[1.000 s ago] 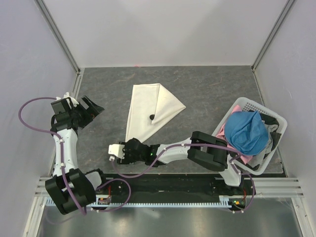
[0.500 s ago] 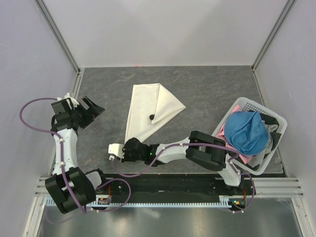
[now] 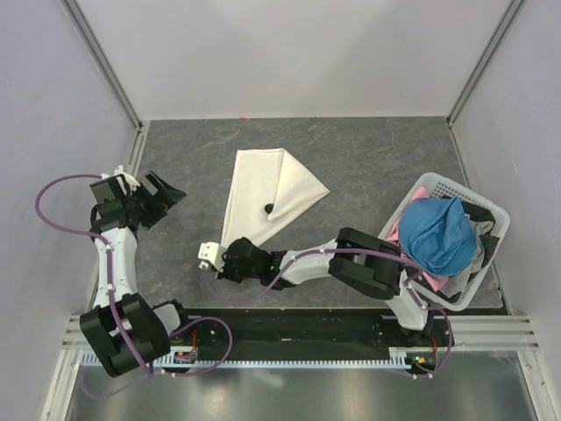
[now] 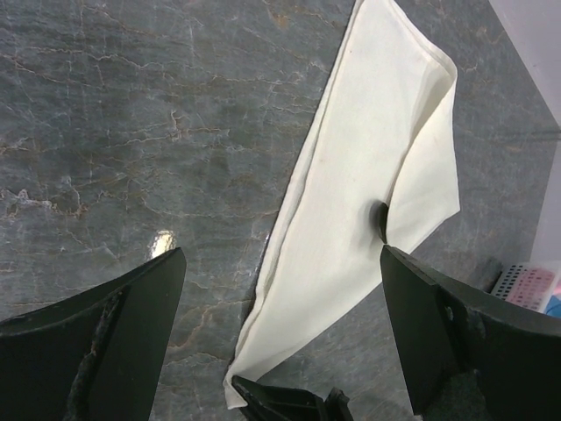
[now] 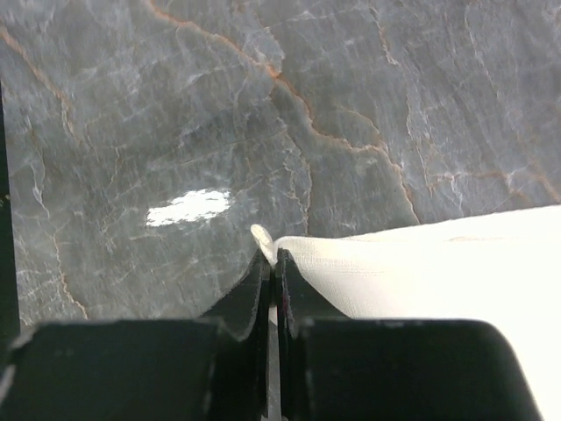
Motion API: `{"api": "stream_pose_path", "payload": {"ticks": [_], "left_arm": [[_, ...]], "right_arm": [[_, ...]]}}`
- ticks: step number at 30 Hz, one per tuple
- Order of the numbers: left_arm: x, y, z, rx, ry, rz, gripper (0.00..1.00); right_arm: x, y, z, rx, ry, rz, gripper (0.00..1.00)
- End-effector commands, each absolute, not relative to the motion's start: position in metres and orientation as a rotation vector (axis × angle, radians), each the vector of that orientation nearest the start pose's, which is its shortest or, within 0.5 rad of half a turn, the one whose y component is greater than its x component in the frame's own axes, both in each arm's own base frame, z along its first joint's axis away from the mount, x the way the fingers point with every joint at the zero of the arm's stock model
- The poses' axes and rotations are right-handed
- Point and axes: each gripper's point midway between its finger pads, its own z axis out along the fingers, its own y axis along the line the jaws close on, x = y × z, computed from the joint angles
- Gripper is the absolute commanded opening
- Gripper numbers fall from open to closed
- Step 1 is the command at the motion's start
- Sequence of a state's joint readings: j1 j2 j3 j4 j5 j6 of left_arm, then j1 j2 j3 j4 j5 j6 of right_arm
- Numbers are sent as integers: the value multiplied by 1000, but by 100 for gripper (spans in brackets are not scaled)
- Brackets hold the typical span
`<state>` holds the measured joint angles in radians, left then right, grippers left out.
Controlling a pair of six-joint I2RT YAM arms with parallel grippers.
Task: Fold the napkin, place the utensils inside, and roll it up
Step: Fold the napkin
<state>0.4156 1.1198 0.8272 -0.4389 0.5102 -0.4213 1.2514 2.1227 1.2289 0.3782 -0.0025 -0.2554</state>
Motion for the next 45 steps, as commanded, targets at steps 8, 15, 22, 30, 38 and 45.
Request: {"api": "stream_pose_path", "payload": {"ticks": [8, 15, 22, 30, 38, 45], "left_arm": [[315, 30, 165, -689, 2124, -643, 100], [316, 33, 164, -701, 2120, -644, 100], [316, 35, 162, -717, 2121, -650, 100], [316, 34, 160, -720, 2120, -664, 100], [316, 34, 161, -721, 2117, -674, 100], [316, 33, 160, -722, 2117, -676, 100]], "right_arm": [[246, 517, 138, -944, 1643, 1110, 0], [314, 476, 178, -644, 1663, 1207, 0], [357, 425, 196, -425, 1651, 1244, 0], [378, 377, 213, -293, 1637, 1181, 0], [388, 347, 223, -203, 1643, 1116, 0], [405, 316, 217, -118, 1653, 1047, 0]]}}
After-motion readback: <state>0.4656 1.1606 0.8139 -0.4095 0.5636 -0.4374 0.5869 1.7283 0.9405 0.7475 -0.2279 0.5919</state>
